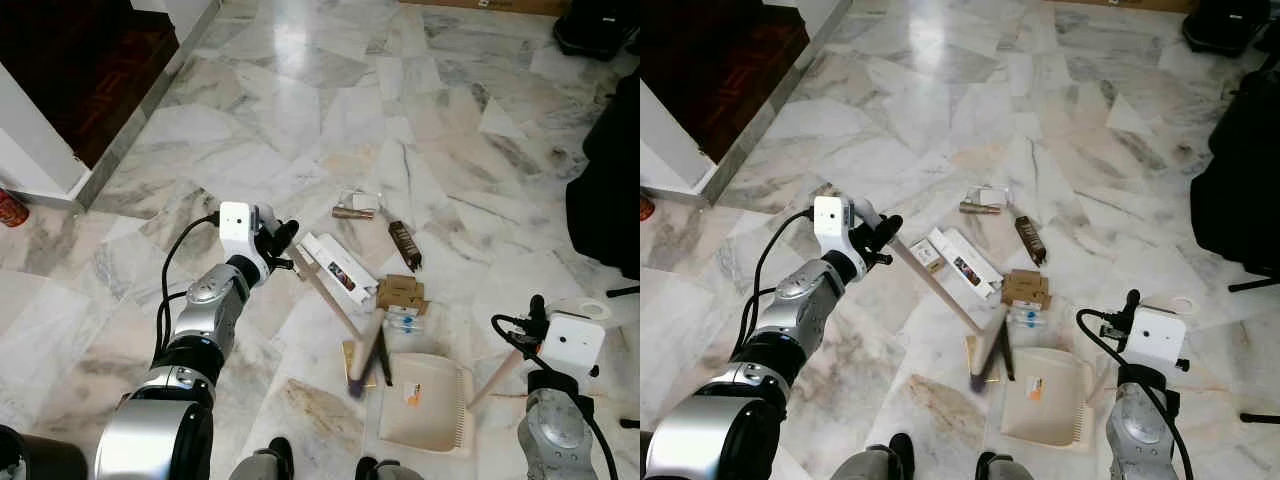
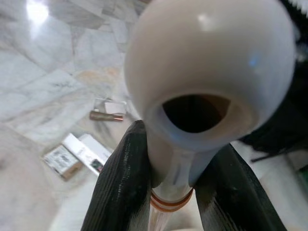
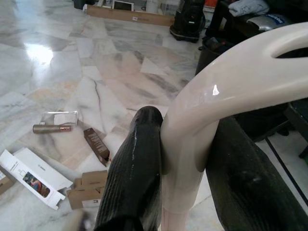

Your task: Sweep floor

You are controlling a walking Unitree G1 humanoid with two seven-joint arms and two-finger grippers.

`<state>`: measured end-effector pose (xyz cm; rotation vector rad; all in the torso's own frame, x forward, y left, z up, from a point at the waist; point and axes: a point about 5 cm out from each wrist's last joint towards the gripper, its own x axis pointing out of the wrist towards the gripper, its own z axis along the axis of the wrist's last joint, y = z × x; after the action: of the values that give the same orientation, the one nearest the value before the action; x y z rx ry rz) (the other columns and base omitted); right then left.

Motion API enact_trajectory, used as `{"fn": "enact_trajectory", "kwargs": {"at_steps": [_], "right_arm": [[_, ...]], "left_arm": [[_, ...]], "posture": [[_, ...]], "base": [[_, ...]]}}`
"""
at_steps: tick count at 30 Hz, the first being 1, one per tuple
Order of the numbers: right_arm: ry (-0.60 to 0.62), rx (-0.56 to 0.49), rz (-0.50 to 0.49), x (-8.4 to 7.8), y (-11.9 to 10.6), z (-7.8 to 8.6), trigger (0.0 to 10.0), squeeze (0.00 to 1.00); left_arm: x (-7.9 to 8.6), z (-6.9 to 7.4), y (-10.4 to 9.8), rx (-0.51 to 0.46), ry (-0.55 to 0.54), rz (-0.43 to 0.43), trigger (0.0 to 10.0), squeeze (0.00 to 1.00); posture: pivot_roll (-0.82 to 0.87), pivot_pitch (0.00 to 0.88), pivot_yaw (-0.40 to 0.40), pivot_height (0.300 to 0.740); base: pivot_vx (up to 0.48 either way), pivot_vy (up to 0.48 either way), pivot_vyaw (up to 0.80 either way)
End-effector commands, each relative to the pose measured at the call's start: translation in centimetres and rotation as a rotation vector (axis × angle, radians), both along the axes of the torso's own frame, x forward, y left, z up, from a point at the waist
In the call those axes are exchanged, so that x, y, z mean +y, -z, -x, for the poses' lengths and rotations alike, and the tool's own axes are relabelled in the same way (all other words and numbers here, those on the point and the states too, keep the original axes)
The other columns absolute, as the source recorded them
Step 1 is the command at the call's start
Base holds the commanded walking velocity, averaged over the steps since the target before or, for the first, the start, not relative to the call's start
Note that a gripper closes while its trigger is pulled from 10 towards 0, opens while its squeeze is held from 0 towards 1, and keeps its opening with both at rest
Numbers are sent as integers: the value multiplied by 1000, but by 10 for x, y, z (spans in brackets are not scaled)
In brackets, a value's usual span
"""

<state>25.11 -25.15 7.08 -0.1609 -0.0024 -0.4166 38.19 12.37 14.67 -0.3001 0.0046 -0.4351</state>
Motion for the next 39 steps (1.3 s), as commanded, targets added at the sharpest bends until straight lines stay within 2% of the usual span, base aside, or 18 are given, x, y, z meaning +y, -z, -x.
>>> {"fn": "enact_trajectory", "kwargs": {"at_steps": [1, 5, 6, 10, 14, 15, 19, 24, 25, 28, 34, 39], "right_arm": [[7, 129, -19, -2, 23, 11, 10000, 0], [5, 126, -22, 0, 23, 8, 10000, 0], [3, 123, -23, 1, 22, 6, 10000, 0], [-1, 122, -25, 2, 22, 4, 10000, 0], [-6, 121, -26, 2, 22, 1, 10000, 0], [-7, 121, -26, 2, 22, 0, 10000, 0], [-7, 119, -28, 3, 22, -1, 10000, 0], [-6, 113, -29, 4, 22, -2, 10000, 0], [-4, 111, -28, 3, 21, -2, 10000, 0], [3, 111, -25, 1, 21, 1, 10000, 0], [9, 118, -23, -1, 23, 3, 10000, 0], [5, 116, -25, 1, 23, 2, 10000, 0]], "left_arm": [[3, -4, -14, -39, 8, 79, 10000, 0], [21, -6, -30, -94, -38, 73, 10000, 0], [32, -6, -39, -129, -56, 63, 10000, 0], [42, -5, -49, -167, -69, 26, 10000, 0], [66, -1, -67, -244, -131, -21, 10000, 0], [67, -1, -68, -248, -138, -23, 10000, 0], [68, 1, -62, -242, -135, -118, 10000, 0], [55, 3, -45, -213, -91, -211, 10000, 0], [50, 4, -38, -201, -74, -255, 10000, 0], [49, 4, -27, -170, -71, -323, 10000, 0], [54, 9, -16, -140, -78, -367, 10000, 0], [49, 12, -9, -127, -48, -371, 10000, 0]], "posture": [[45, 243, 57, 740], [54, 236, 58, 740], [60, 230, 58, 740], [70, 227, 57, 740], [79, 222, 56, 740], [80, 222, 57, 740], [85, 219, 59, 740], [72, 219, 62, 740], [70, 219, 62, 740], [68, 221, 65, 740], [71, 224, 65, 740], [72, 227, 64, 740]], "base": [[0, 0, 0], [0, 0, 0], [0, 0, 0], [0, 0, 0], [0, 0, 0], [0, 0, 0], [0, 0, 0], [0, 0, 0], [0, 0, 0], [0, 0, 0], [0, 0, 0], [0, 0, 0]]}}
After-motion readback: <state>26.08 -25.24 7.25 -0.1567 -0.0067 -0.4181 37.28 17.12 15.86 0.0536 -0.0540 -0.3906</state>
